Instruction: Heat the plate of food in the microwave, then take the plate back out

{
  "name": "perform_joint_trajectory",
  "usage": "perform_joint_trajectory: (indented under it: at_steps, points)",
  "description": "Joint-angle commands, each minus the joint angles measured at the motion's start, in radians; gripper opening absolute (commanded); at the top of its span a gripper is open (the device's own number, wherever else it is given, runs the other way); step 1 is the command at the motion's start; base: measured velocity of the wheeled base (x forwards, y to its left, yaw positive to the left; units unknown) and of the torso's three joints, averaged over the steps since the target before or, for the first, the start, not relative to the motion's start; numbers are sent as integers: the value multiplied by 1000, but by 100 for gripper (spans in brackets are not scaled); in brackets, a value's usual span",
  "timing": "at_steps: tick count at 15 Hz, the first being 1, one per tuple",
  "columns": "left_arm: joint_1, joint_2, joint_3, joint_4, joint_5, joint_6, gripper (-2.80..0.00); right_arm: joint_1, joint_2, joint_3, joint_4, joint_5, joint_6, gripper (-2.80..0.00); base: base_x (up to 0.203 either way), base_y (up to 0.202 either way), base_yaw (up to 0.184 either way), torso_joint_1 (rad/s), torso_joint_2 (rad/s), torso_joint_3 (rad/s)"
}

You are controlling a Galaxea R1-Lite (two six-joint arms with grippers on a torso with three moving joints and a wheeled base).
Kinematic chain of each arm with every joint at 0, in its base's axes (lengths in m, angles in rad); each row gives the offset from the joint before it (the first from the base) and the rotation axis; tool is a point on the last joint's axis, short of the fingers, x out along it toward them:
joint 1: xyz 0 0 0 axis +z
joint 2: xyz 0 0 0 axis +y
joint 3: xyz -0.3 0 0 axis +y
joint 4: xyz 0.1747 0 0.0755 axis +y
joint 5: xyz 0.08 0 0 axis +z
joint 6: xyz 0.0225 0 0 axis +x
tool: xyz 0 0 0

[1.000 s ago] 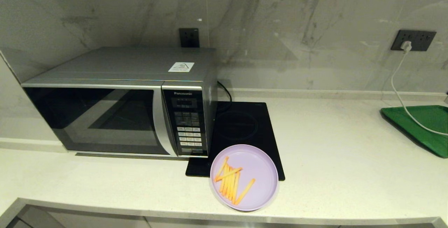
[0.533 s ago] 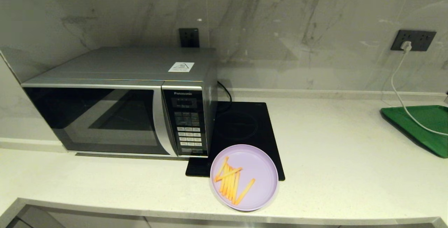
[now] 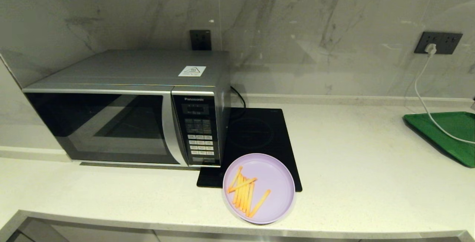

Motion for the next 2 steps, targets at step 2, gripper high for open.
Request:
perform_joint_trajectory:
  at_steps: [2]
  points:
    - [0, 0, 0, 0, 0, 0, -280, 0, 2, -1, 2, 0, -3, -280, 0, 0, 0, 0, 0, 0]
